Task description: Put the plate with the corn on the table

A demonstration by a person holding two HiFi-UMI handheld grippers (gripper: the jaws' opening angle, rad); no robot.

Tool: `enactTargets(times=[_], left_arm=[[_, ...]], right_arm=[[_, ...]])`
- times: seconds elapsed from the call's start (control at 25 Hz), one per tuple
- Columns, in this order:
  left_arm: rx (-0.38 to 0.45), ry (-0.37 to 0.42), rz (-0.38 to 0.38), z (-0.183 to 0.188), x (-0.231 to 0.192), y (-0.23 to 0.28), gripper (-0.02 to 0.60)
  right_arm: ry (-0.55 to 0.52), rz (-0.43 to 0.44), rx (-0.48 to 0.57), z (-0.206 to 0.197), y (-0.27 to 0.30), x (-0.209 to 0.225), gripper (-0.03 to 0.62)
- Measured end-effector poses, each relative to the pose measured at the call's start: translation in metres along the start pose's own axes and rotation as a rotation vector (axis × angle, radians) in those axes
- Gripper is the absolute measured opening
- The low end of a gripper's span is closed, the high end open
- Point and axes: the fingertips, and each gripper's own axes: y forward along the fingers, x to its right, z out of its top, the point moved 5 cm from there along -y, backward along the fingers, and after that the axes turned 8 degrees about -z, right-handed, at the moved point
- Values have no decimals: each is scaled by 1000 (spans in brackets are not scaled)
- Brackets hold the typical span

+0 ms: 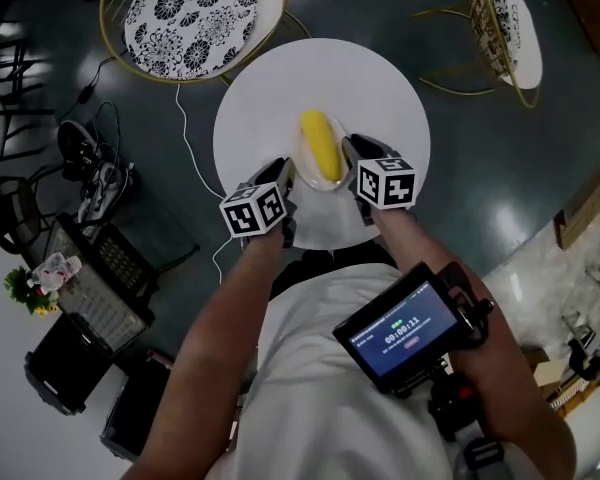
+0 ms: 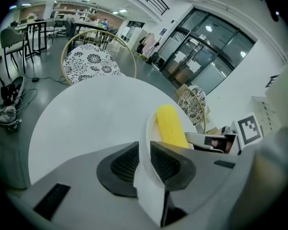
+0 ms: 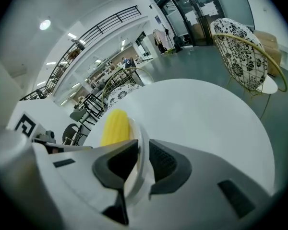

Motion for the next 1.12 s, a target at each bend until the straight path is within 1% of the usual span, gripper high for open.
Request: enactTargets(times=[0.24, 0.48, 0.52, 0.6, 0.8, 1.12], left_arm=[[29, 23, 1, -8, 11, -17, 54], [36, 33, 25, -13, 5, -23, 52], [38, 36, 23, -15, 7, -25, 51], [45, 46, 16, -17, 11, -28, 8], [54, 73, -13, -14, 17, -31, 6], [105, 68, -43, -27, 24, -63, 7]], right_arm=[[60, -37, 43, 3, -20, 16, 49], [41, -20, 55, 6, -23, 15, 44], [38, -19, 55, 5, -26, 15, 14], [41, -12, 61, 2, -32, 14, 6], [44, 15, 62, -1, -33, 10, 6], [7, 50, 76, -8, -56, -9, 6]])
